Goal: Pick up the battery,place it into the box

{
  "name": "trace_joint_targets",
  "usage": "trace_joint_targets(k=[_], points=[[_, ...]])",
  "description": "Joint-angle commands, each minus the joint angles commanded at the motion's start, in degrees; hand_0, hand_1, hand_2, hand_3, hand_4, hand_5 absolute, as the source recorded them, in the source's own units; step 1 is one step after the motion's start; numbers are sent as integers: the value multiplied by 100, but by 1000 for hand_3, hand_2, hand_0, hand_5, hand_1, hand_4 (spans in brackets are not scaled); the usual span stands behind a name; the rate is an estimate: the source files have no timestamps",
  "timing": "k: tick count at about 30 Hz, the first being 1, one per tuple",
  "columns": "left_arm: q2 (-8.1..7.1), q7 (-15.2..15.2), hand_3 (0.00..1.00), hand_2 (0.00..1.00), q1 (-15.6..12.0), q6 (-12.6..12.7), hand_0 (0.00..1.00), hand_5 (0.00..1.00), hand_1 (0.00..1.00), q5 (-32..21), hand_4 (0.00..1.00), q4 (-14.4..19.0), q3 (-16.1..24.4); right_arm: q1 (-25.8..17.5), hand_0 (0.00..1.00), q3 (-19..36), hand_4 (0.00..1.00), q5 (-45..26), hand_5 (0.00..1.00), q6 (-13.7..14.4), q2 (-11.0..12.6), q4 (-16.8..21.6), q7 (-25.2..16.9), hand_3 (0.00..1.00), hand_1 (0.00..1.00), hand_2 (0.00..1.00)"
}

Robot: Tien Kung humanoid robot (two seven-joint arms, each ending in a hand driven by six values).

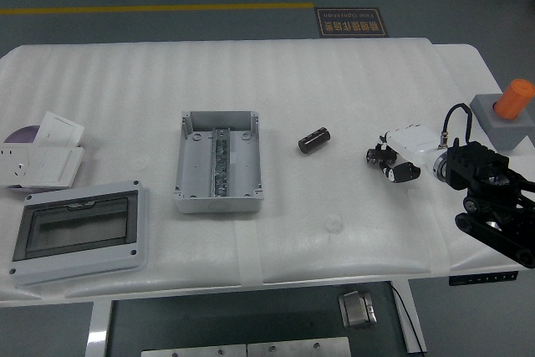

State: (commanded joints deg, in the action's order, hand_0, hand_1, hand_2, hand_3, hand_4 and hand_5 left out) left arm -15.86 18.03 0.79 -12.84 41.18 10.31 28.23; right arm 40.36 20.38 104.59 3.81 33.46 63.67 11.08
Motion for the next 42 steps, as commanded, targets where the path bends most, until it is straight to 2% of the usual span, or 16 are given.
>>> trace_joint_targets(k=[14,17,23,24,25,29,34,36,37,42], points=[[-4,-33,560,525,16,32,650,426,672,14,636,0,13,-39,747,120,399,-125,191,158,-8,17,-39,668,578,541],[1,-46,560,525,17,47,650,426,672,18,636,0,23,-83,747,255,399,-183,191,208,6,120,1,668,578,541],[15,-40,561,525,0,63,648,428,672,78,636,0,102,-254,733,801,395,-458,190,322,-26,650,46,663,562,528],[20,-30,561,525,-9,63,648,428,672,110,636,0,134,-280,733,924,395,-496,190,353,-72,785,57,663,562,528],[24,-31,562,525,-18,64,647,434,671,108,636,0,136,-296,697,1027,294,-517,142,375,-124,903,68,632,535,459],[19,-44,562,525,-80,75,647,434,671,85,636,0,151,-267,697,1341,294,-518,142,474,-476,1425,100,632,535,459],[0,-15,564,524,-135,80,646,436,670,178,637,0,258,-160,694,1244,303,-621,150,700,-1020,1930,64,635,548,458],[-1,-34,564,524,-145,119,646,436,670,155,637,0,262,-133,694,1111,303,-724,150,817,-1226,1950,-2,635,548,458],[0,-49,563,521,-149,142,645,437,670,135,636,0,253,-125,715,1040,339,-762,181,837,-1345,1921,-18,669,570,587],[6,-92,563,521,-149,206,645,437,670,71,636,0,211,-171,715,734,339,-775,181,709,-1846,1564,45,669,570,587]])
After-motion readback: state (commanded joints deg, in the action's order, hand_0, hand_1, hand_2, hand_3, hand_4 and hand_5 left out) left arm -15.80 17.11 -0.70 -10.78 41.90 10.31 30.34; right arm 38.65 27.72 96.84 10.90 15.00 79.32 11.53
